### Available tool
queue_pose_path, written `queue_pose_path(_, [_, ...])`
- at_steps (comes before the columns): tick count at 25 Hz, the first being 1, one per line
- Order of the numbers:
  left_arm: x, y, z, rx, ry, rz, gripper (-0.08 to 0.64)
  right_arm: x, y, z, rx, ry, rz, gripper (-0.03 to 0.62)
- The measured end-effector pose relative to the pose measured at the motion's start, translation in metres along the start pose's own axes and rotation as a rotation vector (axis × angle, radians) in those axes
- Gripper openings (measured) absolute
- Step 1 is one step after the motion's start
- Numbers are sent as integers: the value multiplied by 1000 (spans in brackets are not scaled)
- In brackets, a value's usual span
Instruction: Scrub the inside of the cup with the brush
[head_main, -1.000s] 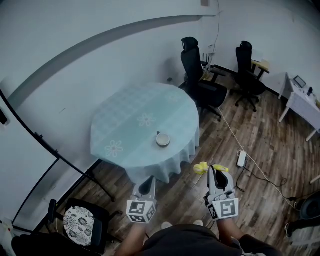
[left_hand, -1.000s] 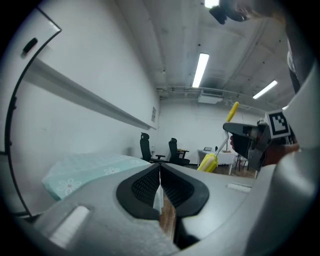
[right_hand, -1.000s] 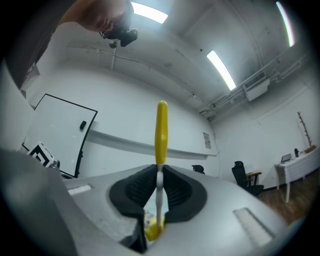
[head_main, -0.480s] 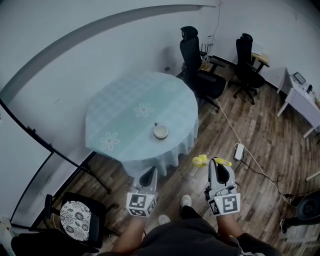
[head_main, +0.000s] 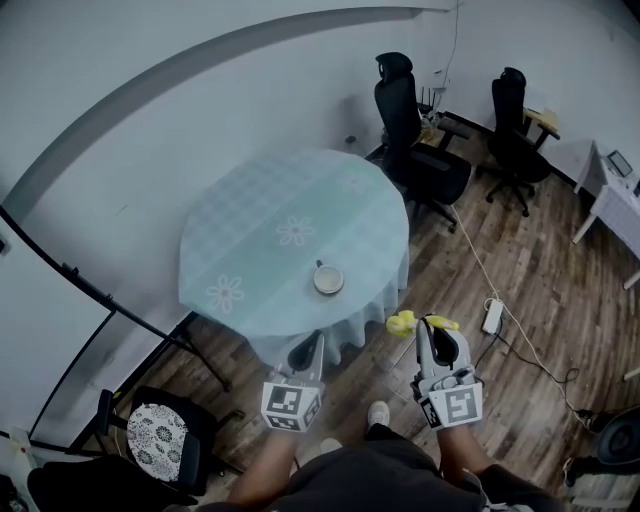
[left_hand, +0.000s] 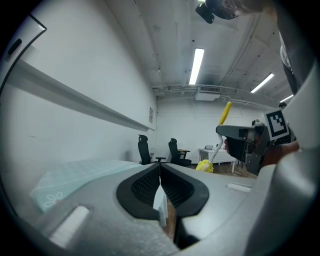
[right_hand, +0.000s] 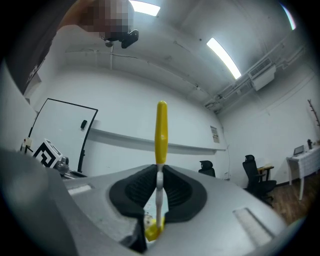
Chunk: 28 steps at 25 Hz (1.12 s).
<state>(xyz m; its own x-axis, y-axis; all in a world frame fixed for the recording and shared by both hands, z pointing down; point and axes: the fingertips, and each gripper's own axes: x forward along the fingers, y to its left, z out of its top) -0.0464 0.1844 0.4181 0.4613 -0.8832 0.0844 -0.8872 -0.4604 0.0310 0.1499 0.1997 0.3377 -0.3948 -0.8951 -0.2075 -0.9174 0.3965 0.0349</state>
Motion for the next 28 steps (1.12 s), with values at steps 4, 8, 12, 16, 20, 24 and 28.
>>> queue_pose_path(4, [30, 6, 0, 7, 12, 21, 6, 29, -22, -12, 12, 6, 26, 40])
queue_pose_path(8, [60, 15, -2, 16, 24, 61, 6, 58, -41, -23, 25, 1, 66, 40])
queue_pose_path(12, [91, 20, -5, 18, 37, 98, 6, 84, -66, -35, 36, 5, 101, 40])
queue_pose_path(16, [118, 24, -8, -8, 41, 133, 6, 109, -94, -47, 49, 10, 120, 40])
queue_pose_path(20, [140, 28, -15, -16, 67, 164, 6, 132, -109, -60, 65, 15, 164, 40])
queue_pose_path(24, [157, 31, -22, -17, 89, 178, 6, 147, -112, -72, 86, 20, 198, 40])
queue_pose_path(28, [174, 44, -28, -31, 106, 180, 6, 170, -109, -83, 103, 33, 219, 40])
